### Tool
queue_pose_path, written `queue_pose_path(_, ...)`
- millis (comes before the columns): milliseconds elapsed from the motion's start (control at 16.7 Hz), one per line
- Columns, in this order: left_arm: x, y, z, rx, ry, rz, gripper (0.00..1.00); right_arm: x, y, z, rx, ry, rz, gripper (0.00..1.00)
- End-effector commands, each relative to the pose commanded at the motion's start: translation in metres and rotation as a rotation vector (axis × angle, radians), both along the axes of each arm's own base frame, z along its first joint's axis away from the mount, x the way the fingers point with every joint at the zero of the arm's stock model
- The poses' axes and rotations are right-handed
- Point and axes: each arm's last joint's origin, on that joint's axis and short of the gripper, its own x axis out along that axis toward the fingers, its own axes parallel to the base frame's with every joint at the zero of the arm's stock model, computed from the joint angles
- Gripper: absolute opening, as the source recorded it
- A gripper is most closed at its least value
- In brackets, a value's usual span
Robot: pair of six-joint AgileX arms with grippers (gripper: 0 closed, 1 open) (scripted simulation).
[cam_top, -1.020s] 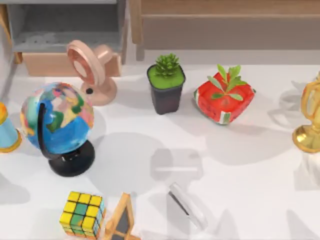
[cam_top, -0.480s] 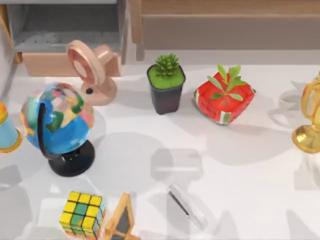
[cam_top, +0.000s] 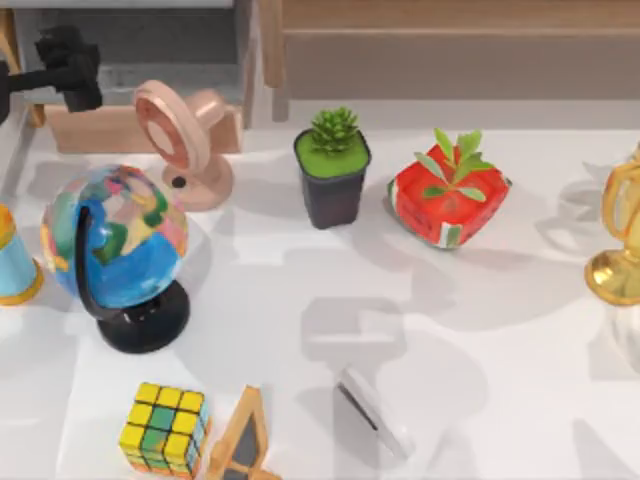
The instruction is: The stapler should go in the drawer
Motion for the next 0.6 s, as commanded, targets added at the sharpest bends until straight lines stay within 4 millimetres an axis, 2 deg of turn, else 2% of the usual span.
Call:
queue_pose_path(180, 0.012, -0.071, 0.026, -0.231, 0.241, 0.068, 1.00, 0.000, 0.000, 0.000, 0.000, 0.000, 0.000, 1.00)
queue_pose_path(300, 0.010, -0.119, 0.031, -0.325, 0.418, 0.138, 1.00, 0.000, 0.000, 0.000, 0.000, 0.000, 0.000, 1.00)
queue_pose_path(420, 0.002, -0.165, 0.028, -0.365, 0.589, 0.229, 1.00, 0.000, 0.000, 0.000, 0.000, 0.000, 0.000, 1.00)
queue_pose_path(600, -0.021, -0.227, 0.009, -0.332, 0.797, 0.389, 1.00, 0.000, 0.000, 0.000, 0.000, 0.000, 0.000, 1.00)
